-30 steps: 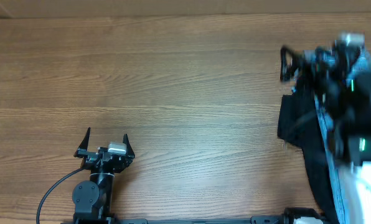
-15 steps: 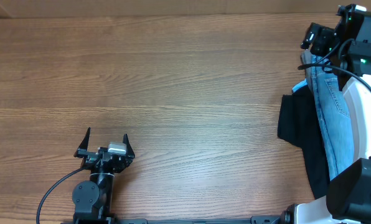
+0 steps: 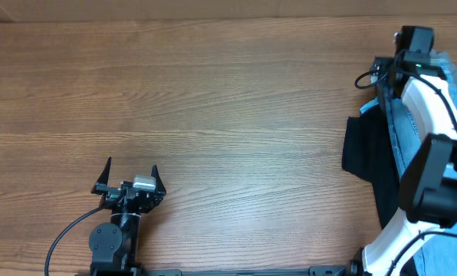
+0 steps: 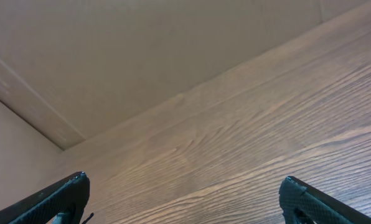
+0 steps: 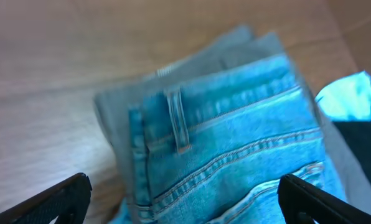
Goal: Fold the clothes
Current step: 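Reach the right gripper up to the waistband of the light blue jeans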
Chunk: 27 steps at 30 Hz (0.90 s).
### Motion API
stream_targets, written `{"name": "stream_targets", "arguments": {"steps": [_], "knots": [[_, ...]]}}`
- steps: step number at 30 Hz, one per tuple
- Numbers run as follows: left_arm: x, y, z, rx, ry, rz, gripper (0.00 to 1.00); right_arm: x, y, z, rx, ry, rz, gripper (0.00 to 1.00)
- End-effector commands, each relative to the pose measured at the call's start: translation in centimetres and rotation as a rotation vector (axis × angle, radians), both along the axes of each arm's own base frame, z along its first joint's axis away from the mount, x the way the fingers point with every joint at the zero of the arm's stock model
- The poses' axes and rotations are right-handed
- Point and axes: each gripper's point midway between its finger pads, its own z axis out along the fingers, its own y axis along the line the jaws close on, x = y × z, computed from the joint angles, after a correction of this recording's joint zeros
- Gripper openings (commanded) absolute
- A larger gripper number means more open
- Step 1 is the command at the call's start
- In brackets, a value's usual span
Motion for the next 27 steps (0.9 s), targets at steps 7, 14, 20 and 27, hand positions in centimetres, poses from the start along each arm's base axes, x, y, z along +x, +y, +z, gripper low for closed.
{"name": "stream_targets", "arguments": {"steps": [7, 14, 20, 27], "knots": [[0.0, 0.0, 0.1, 0.018, -0.008, 0.003, 1.00, -0.3, -0.5, -2.5, -0.040, 0.086, 0.000, 0.97], [0.0, 0.0, 0.1, 0.019, -0.008, 0.003, 1.00, -1.4, 0.6, -5.5, -0.012, 0.206, 0.093, 0.95], [0.0, 0.0, 0.1, 0.019, -0.008, 0.003, 1.00, -1.6, 0.6, -5.7, -0.015, 0.225, 0.107, 0.94], [0.0, 0.0, 0.1, 0.019, -0.008, 0.003, 1.00, -1.9, 0.0, -5.7, -0.025, 0.233, 0.096, 0.82]]}}
